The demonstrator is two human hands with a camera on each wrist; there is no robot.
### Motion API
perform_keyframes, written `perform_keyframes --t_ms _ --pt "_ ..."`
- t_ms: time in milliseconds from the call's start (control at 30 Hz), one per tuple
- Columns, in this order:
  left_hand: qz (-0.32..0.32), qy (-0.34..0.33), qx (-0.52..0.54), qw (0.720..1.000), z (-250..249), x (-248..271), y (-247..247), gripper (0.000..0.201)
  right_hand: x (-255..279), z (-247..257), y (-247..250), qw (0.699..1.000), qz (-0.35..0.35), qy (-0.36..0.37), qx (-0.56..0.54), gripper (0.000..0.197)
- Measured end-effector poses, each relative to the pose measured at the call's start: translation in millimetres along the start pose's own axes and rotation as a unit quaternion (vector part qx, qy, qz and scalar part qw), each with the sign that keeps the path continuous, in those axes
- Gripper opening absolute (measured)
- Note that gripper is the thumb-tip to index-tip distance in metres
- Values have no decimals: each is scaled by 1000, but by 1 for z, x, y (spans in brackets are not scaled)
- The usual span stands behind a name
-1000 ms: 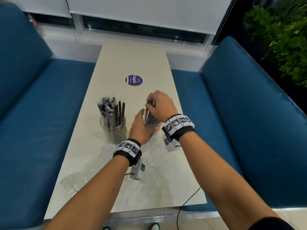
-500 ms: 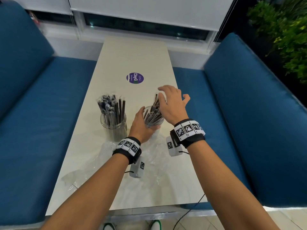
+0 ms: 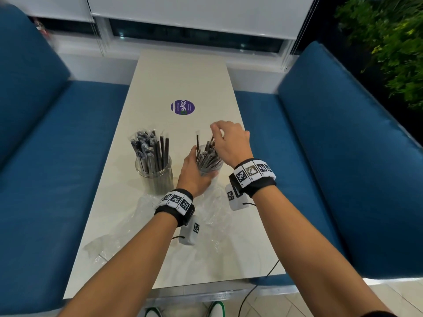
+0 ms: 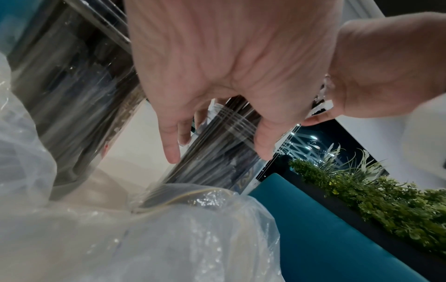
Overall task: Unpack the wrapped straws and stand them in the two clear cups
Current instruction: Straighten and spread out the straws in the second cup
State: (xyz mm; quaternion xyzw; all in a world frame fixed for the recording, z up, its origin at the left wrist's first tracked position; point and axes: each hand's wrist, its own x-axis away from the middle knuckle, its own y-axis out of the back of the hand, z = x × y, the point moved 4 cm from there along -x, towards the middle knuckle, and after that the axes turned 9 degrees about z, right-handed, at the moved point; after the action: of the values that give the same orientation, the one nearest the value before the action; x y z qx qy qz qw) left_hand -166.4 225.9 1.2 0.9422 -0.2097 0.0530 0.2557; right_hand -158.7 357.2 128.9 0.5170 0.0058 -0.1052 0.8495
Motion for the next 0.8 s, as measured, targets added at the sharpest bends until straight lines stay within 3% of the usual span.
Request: perform_keyframes --t_ms 67,133,200,233,400,467,533,633,733,800 --pt "6 1 -2 1000 0 0 1 109 -6 8 6 999 -3 39 -14 39" --pt "10 1 -7 1000 -1 1 2 108 -12 19 -3 992 78 99 19 46" --pt "16 3 -10 1000 -3 0 2 108 -17 24 -13 980 159 117 35 33" --pt "19 8 -6 1000 -3 1 3 108 -19 24 -13 979 168 110 32 24" --pt "12 2 11 1000 -4 4 4 111 -7 7 6 998 -13 54 -33 20" --pt "15 6 16 1000 -5 5 2 112 2 4 -4 997 47 51 37 30" --pt "16 7 17 1000 -7 6 2 112 8 -1 -11 994 89 57 16 35" --pt "13 0 16 1000 -5 7 4 112 14 -4 0 994 48 74 -59 37" --pt "15 1 14 1000 -4 7 4 109 23 -6 6 996 16 74 -44 51" --pt "14 -3 14 1000 -4 6 4 105 27 -4 0 997 30 69 -26 61"
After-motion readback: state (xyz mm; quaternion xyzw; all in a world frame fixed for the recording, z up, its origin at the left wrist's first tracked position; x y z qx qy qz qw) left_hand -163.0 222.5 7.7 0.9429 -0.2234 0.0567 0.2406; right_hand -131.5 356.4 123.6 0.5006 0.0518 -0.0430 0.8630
